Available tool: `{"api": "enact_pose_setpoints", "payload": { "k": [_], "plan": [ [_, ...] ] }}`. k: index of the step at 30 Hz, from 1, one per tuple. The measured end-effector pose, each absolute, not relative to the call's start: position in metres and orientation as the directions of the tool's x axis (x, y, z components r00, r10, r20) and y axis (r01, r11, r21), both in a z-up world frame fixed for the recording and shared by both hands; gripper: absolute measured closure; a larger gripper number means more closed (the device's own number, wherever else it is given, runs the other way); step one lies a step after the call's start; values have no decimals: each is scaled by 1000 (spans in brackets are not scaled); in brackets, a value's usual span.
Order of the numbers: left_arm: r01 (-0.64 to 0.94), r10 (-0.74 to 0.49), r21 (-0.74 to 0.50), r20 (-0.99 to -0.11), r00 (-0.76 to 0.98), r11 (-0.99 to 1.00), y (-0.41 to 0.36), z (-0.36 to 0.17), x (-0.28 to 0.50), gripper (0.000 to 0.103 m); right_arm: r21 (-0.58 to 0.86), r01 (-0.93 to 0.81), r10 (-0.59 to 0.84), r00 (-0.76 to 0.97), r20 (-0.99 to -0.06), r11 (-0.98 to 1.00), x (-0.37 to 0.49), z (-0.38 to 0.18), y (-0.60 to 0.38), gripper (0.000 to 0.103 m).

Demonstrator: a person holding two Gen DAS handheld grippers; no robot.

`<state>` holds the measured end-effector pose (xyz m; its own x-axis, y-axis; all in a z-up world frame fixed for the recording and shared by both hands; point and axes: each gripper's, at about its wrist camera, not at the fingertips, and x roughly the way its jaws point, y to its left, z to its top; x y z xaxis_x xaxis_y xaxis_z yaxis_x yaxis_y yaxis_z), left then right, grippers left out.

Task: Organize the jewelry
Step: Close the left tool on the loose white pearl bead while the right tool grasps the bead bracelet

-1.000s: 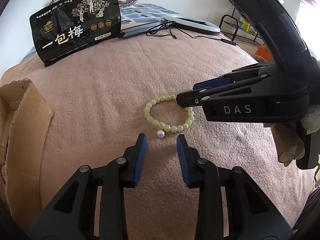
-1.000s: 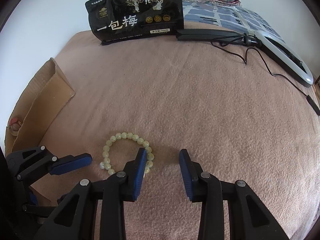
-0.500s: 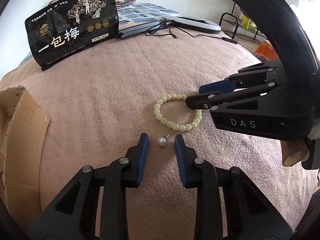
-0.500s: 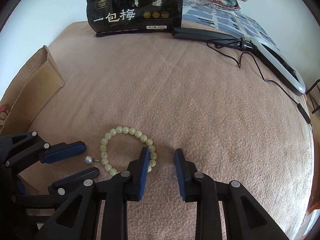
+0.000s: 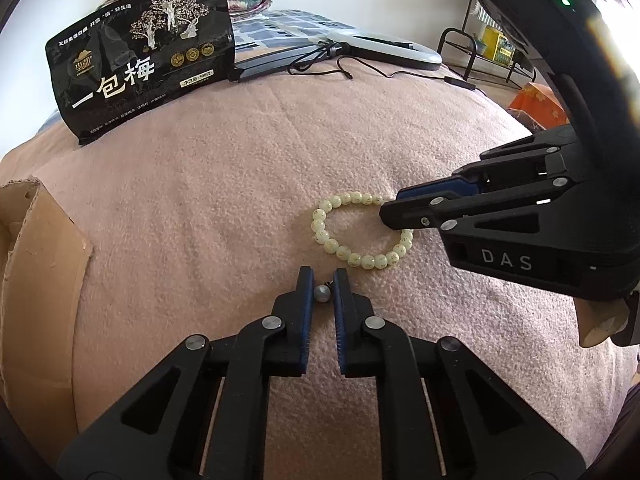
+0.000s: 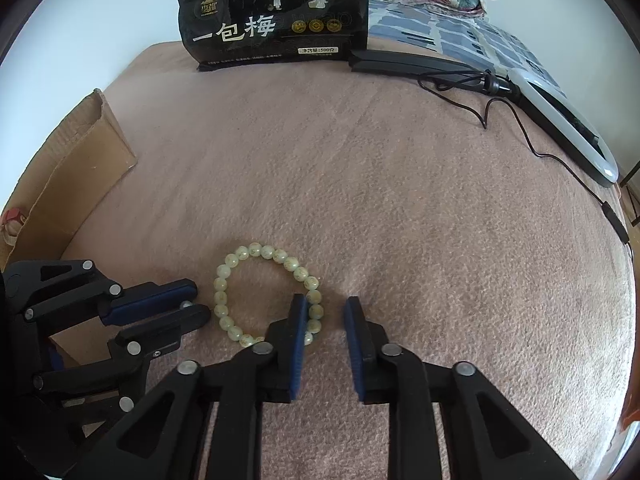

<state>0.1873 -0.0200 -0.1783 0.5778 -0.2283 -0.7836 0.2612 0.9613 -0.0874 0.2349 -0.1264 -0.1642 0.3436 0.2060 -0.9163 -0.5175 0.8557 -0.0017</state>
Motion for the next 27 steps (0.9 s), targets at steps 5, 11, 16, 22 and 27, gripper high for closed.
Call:
{"api": "enact_pose_setpoints", "payload": {
  "k": [5, 11, 16, 22, 27],
  "plan": [
    [246, -225, -94, -777, 587, 965, -17, -175, 185, 95, 13, -502, 220, 355, -909, 865, 231, -159, -130, 98],
    [223, -228, -114, -769, 597, 968, -8, -166, 181, 95, 24, -487, 240, 384, -892, 873, 224, -143, -137, 98],
    [218, -225, -111, -755, 616, 970, -4, -151, 175, 95, 34, -484, 258, 403, -878, 874, 217, -128, -138, 98],
    [209, -219, -106, -733, 645, 972, 4, -129, 163, 95, 38, -482, 275, 432, -859, 876, 204, -107, -137, 98],
    [196, -212, -106, -713, 668, 975, 14, -110, 152, 95, 46, -468, 287, 459, -841, 883, 194, -88, -138, 98]
  ]
}}
